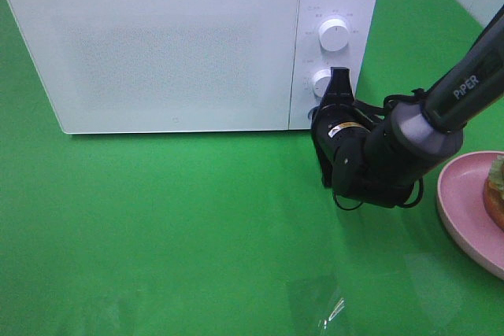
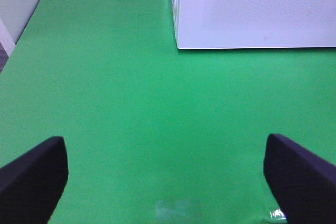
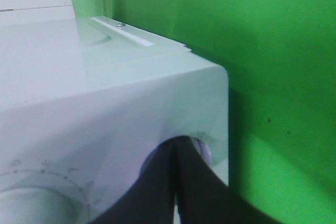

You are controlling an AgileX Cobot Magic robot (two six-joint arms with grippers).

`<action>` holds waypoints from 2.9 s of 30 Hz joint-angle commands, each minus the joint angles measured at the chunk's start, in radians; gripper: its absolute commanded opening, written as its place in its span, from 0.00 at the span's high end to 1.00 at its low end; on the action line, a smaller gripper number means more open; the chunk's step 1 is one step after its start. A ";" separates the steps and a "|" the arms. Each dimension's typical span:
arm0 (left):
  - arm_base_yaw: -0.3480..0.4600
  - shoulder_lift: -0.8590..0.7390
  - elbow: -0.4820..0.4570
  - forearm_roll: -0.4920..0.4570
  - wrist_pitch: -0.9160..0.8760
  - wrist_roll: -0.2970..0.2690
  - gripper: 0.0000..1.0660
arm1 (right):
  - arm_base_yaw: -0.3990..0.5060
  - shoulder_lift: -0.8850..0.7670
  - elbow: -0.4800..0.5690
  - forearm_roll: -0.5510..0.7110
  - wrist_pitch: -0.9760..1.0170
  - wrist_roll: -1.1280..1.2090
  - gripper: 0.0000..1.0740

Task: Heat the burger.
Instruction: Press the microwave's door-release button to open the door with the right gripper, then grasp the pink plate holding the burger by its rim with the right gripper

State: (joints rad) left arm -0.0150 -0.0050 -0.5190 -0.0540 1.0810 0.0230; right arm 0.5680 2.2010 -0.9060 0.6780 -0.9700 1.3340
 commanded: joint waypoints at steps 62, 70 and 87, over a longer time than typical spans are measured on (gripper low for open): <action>-0.005 -0.018 0.002 -0.008 -0.014 -0.001 0.13 | 0.016 -0.183 0.158 -0.182 0.159 -0.048 1.00; -0.005 -0.018 0.002 -0.008 -0.014 -0.001 0.13 | 0.016 -0.317 0.235 -0.184 0.336 -0.327 0.98; -0.005 -0.018 0.002 -0.008 -0.014 -0.001 0.13 | 0.013 -0.515 0.233 -0.184 0.719 -0.998 0.95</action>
State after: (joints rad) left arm -0.0150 -0.0050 -0.5190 -0.0550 1.0810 0.0230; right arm 0.5830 1.7140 -0.6710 0.5000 -0.3190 0.4360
